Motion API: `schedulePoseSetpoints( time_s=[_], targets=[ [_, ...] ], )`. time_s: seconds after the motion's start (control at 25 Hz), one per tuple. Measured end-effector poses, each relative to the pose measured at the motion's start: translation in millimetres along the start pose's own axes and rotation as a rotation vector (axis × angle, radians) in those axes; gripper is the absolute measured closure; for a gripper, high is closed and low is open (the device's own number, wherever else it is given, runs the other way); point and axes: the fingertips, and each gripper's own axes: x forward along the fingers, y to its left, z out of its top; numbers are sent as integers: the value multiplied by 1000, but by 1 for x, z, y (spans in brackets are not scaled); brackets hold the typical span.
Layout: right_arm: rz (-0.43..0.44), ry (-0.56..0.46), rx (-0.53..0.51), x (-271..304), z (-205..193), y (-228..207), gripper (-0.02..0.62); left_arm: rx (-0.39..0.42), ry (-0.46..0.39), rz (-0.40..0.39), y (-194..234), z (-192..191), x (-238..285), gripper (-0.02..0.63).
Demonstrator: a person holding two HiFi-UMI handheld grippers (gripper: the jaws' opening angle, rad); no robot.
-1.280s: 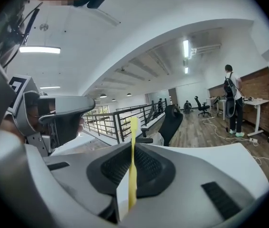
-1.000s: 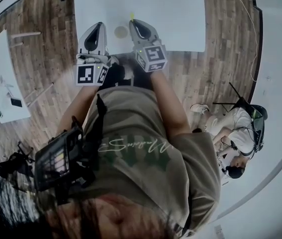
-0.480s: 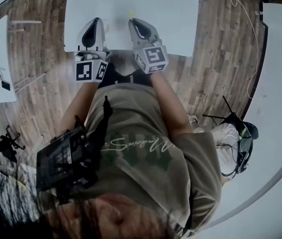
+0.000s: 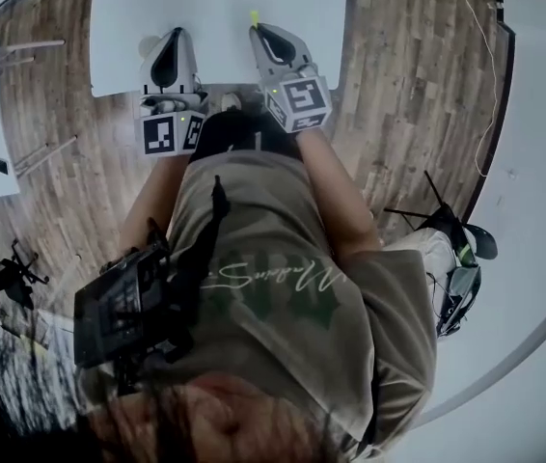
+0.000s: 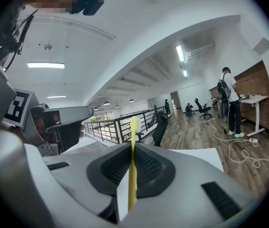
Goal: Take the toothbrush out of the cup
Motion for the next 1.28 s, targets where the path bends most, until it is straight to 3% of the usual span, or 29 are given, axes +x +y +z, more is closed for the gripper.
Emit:
schedulePoseSetpoints(
  time_s=[0.12, 0.4, 0.84, 1.08, 1.28],
  targets=[
    [-27, -10, -8, -6, 2, -5, 581, 57, 15, -59, -13, -2, 10, 614],
    [-61, -5, -4, -6, -19, -8, 581, 30, 33, -96, -16, -23, 11, 615],
    [-98, 4, 45, -4, -107, -50, 581, 55, 22, -133, -35, -96, 25, 615],
    [-80, 29, -1, 4, -149, -67, 581, 65, 23, -153, -46, -133, 40, 615],
    [-111, 44, 55, 3, -175, -92, 581, 68, 26, -175, -54, -155, 56, 615]
  ],
)
